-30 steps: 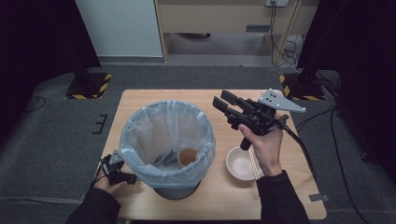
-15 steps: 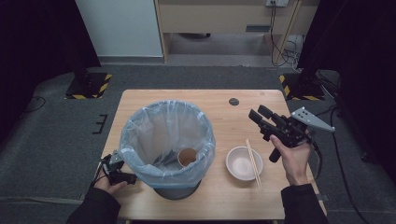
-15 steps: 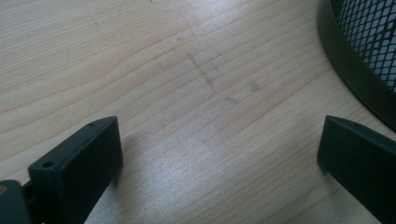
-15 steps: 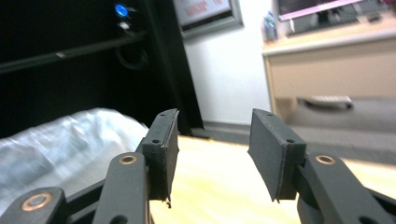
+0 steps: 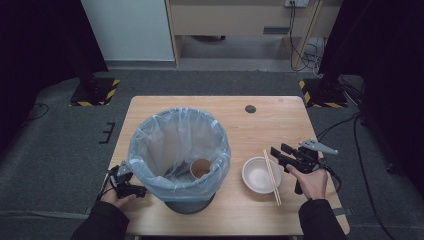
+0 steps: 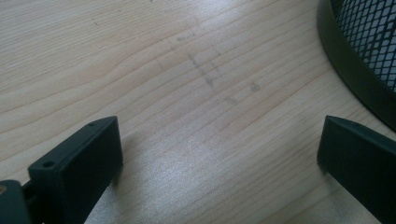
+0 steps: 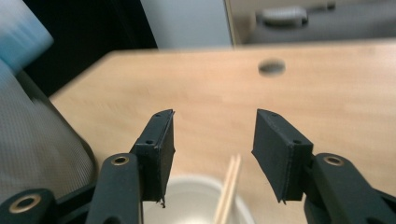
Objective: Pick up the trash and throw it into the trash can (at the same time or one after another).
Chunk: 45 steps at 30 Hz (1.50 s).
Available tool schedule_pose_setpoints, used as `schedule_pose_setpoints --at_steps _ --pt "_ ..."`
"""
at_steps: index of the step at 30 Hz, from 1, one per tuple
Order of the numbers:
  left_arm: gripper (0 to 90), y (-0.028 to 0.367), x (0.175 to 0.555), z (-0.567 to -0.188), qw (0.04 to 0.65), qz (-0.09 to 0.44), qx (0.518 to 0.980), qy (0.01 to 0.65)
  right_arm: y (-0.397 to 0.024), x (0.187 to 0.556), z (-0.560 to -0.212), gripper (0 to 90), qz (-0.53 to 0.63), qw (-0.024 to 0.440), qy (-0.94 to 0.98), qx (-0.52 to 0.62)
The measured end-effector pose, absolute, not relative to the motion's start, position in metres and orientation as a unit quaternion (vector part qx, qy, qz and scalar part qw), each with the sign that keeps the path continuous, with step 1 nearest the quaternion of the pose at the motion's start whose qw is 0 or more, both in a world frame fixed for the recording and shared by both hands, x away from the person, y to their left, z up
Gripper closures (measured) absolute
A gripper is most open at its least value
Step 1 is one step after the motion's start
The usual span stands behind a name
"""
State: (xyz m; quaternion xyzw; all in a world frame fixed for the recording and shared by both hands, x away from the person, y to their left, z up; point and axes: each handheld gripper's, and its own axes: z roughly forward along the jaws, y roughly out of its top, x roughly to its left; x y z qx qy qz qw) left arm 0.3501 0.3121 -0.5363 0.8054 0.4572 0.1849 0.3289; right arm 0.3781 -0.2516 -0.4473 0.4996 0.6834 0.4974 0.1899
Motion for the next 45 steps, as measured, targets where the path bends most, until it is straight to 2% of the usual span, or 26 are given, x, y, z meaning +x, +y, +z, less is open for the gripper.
schedule_pose_setpoints --at_steps 4,8,14,32,37,45 --pt "0.0 0.312 0.350 -0.536 0.329 0.185 0.805 0.457 -0.247 0.379 -0.457 49.6 0.461 0.177 0.706 0.508" --pt "0.0 0.312 0.350 -0.536 0.329 0.185 0.806 0.457 -0.241 0.377 -0.468 57.6 0.436 0.147 0.725 0.513" --pt "0.0 0.312 0.350 -0.536 0.329 0.185 0.805 0.457 -0.239 0.377 -0.474 63.2 0.410 0.133 0.741 0.514" --pt "0.0 0.312 0.350 -0.536 0.329 0.185 0.805 0.457 -0.233 0.378 -0.485 73.8 0.365 0.095 0.766 0.520" --pt "0.0 0.312 0.350 -0.536 0.329 0.185 0.805 0.457 -0.230 0.379 -0.487 79.4 0.356 0.084 0.772 0.520" --pt "0.0 0.312 0.350 -0.536 0.329 0.185 0.805 0.457 -0.229 0.380 -0.487 80.3 0.357 0.077 0.773 0.519"
